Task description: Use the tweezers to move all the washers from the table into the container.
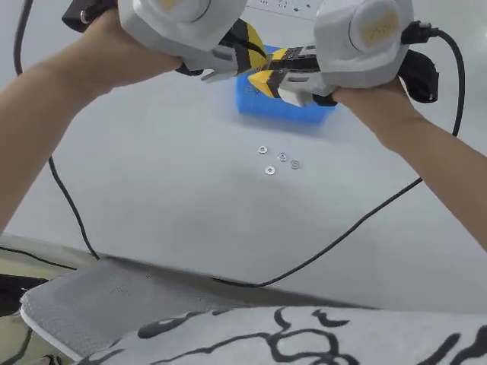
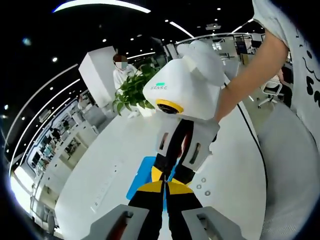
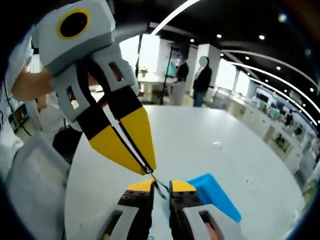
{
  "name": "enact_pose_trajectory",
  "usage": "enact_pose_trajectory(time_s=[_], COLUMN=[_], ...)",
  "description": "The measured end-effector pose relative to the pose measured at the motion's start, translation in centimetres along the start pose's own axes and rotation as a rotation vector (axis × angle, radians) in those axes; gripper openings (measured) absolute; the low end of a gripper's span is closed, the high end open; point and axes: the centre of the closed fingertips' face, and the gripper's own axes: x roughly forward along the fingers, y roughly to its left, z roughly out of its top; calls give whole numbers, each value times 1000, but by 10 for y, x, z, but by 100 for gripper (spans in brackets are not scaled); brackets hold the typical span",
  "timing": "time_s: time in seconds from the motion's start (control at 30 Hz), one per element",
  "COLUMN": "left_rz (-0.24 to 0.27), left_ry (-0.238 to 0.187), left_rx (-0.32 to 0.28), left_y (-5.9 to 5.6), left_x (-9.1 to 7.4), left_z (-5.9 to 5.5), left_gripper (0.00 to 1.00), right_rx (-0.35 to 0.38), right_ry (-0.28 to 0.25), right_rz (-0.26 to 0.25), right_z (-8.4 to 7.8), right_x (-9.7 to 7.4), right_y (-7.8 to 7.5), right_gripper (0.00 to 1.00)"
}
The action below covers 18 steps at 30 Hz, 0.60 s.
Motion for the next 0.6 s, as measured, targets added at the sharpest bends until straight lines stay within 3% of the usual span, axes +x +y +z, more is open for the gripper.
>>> enact_pose_trajectory(time_s=[0.23, 0.43, 0.6], left_rz=[-18, -45, -48], left_ry=[30, 46, 66], left_rx=[-24, -30, -32], left_y=[-23, -45, -48], left_x=[-5, 5, 5], left_z=[4, 8, 6], left_gripper=[0, 0, 0], right_rx=[-41, -100, -91], right_ry=[-28, -6, -7], right_rz=[74, 112, 121], right_z=[-7, -27, -33], right_x=[-15, -23, -29], right_y=[28, 44, 46], right_gripper=[12, 9, 8])
